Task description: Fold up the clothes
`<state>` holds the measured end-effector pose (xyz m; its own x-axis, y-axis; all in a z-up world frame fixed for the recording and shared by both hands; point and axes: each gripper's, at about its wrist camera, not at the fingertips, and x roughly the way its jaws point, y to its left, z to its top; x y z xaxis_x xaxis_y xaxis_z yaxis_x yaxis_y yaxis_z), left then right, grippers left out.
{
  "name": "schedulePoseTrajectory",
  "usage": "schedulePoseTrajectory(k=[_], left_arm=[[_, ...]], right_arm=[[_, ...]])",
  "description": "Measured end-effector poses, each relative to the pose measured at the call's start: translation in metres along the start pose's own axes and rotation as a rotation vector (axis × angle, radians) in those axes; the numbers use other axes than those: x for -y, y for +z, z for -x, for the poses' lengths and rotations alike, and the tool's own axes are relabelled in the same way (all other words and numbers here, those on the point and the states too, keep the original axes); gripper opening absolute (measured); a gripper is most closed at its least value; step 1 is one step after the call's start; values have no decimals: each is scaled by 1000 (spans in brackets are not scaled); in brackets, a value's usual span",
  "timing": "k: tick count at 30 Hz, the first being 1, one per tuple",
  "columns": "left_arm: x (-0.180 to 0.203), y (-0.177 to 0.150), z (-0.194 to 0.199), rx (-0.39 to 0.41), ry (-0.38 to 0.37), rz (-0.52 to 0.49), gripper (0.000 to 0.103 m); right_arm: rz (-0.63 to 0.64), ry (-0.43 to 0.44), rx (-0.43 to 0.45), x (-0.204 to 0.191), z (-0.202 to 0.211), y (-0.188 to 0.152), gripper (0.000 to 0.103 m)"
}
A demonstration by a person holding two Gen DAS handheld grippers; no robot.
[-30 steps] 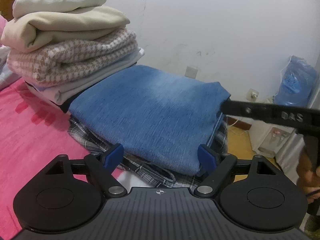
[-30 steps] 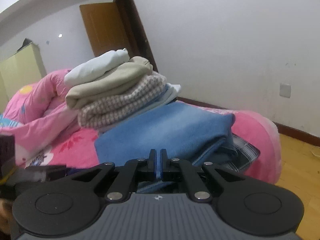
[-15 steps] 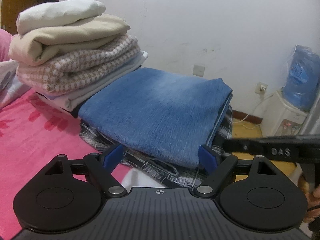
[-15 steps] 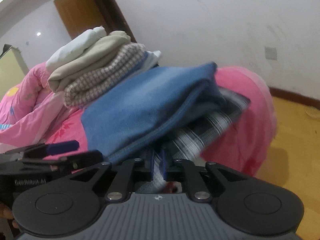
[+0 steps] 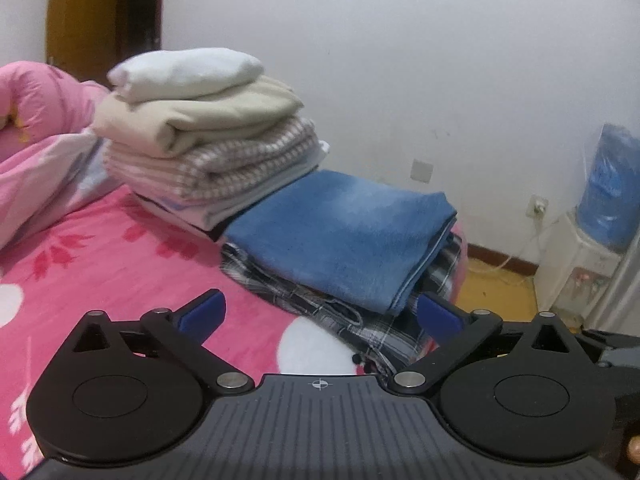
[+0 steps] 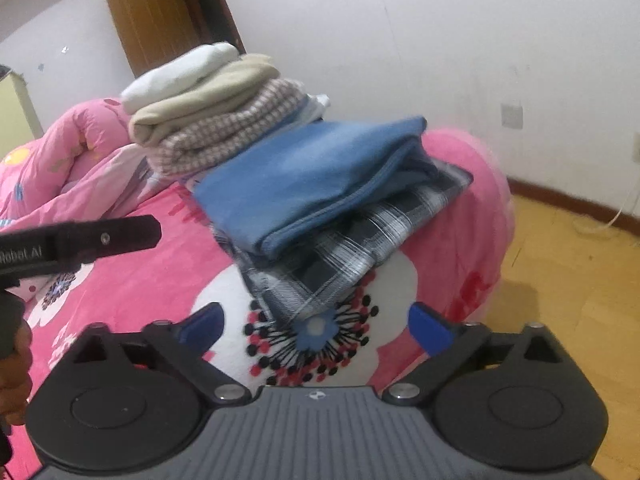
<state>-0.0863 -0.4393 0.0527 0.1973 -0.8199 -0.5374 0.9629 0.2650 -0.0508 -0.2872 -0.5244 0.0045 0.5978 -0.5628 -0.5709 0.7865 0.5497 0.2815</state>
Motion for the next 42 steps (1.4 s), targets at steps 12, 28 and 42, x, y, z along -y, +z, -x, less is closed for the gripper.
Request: schedulePoseTrajectory(k=[12,28,42], left_arm=[[-2,-28,59,-56,122,47,103],[2,-44,97,-14,242,48,103],[6,-48,108,16,194,64,103]], right_arm=[[65,-99,47,-44,44,-7,103],[150,-251,90,-70,83,-22,103],[174,-359,155,-86,104,-24,103]])
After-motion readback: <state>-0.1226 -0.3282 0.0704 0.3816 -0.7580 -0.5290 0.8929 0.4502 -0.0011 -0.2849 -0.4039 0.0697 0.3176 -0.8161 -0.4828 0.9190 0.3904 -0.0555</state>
